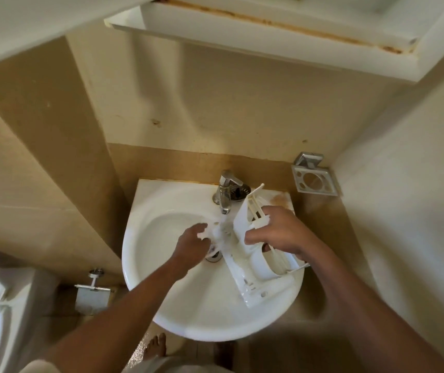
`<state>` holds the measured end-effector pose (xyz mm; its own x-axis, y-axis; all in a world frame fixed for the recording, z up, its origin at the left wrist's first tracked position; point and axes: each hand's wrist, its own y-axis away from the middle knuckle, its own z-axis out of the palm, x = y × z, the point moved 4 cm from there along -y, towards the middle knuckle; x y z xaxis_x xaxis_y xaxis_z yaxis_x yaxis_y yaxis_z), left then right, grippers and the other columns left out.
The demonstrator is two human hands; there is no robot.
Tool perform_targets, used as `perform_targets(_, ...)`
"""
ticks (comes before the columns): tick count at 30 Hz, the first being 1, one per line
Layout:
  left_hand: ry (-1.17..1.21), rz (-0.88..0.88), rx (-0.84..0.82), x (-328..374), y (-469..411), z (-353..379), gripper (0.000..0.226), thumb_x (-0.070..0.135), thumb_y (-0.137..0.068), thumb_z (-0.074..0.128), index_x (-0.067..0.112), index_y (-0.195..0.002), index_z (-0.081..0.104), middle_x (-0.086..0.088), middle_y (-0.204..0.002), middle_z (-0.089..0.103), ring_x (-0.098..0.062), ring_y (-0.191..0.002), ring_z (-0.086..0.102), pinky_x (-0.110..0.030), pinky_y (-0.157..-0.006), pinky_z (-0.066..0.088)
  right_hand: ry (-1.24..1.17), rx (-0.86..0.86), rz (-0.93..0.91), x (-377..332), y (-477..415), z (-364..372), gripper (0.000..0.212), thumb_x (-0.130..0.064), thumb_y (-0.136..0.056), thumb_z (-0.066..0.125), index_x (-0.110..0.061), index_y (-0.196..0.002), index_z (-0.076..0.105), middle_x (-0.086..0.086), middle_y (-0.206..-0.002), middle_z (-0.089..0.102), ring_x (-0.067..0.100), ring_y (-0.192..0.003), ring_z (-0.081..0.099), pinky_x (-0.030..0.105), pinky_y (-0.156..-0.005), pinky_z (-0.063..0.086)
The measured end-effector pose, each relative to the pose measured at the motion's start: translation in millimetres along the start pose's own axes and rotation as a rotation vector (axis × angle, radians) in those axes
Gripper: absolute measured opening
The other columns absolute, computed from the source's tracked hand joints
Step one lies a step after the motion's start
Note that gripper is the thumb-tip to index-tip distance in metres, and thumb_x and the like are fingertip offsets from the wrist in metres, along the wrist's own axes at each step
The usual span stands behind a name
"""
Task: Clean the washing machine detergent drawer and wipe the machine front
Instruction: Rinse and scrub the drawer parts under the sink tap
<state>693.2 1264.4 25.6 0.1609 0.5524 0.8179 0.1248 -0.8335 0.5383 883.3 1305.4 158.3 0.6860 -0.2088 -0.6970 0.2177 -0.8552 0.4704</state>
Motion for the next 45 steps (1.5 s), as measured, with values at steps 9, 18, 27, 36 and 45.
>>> perform_targets(9,-0.285,0.124,-0.099,-24,-35,10,0.063,-0.006,-0.090,0.046,0.016,-0.149,0.046,-0.007,-0.151,0.050,-0.028,-0.138,0.046,-0.038,-0.115,0.038,0.085,-0.090,-0.065,-9,-1,-2,0.025,-0.019,-0.063,0.082,-0.019,-0.076,0.059,-0.005,-0.070,0.059,0.011,-0.061,0.057,0.027,-0.052,0.043)
perform_targets(18,-0.316,0.234,-0.028,-19,-45,18,0.048,0.014,-0.095,0.065,0.014,-0.142,0.054,-0.005,-0.144,0.056,-0.024,-0.132,0.051,-0.026,-0.101,0.039,0.227,-0.066,-0.143,-13,-2,1,0.026,-0.024,-0.060,0.080,-0.021,-0.076,0.060,-0.014,-0.062,0.059,0.000,-0.051,0.051,0.016,-0.045,0.038)
perform_targets(27,-0.328,0.228,0.010,-25,-51,9,0.046,0.010,-0.097,0.059,0.020,-0.142,0.056,-0.011,-0.127,0.055,-0.027,-0.117,0.057,-0.021,-0.089,0.040,0.365,-0.167,-0.076,21,0,-7,0.087,-0.023,-0.062,0.083,-0.036,-0.142,0.051,-0.023,-0.119,0.061,0.001,-0.106,0.060,0.021,-0.084,0.053)
perform_targets(36,-0.387,0.215,-0.156,-24,-44,27,0.060,0.014,-0.101,0.049,0.020,-0.159,0.031,-0.013,-0.151,0.044,-0.031,-0.140,0.043,-0.034,-0.113,0.035,0.434,-0.110,-0.114,23,7,1,0.096,-0.044,-0.056,0.077,-0.040,-0.146,0.044,-0.026,-0.136,0.051,-0.001,-0.117,0.051,0.023,-0.093,0.049)
perform_targets(45,-0.060,0.141,-0.277,-26,-34,26,0.081,0.007,-0.086,0.062,0.029,-0.155,0.028,-0.005,-0.142,0.047,-0.024,-0.123,0.054,-0.035,-0.096,0.053,0.697,-0.260,-0.162,13,13,-2,0.097,-0.024,-0.065,0.073,-0.041,-0.152,0.033,-0.024,-0.157,0.033,0.005,-0.135,0.040,0.025,-0.095,0.051)
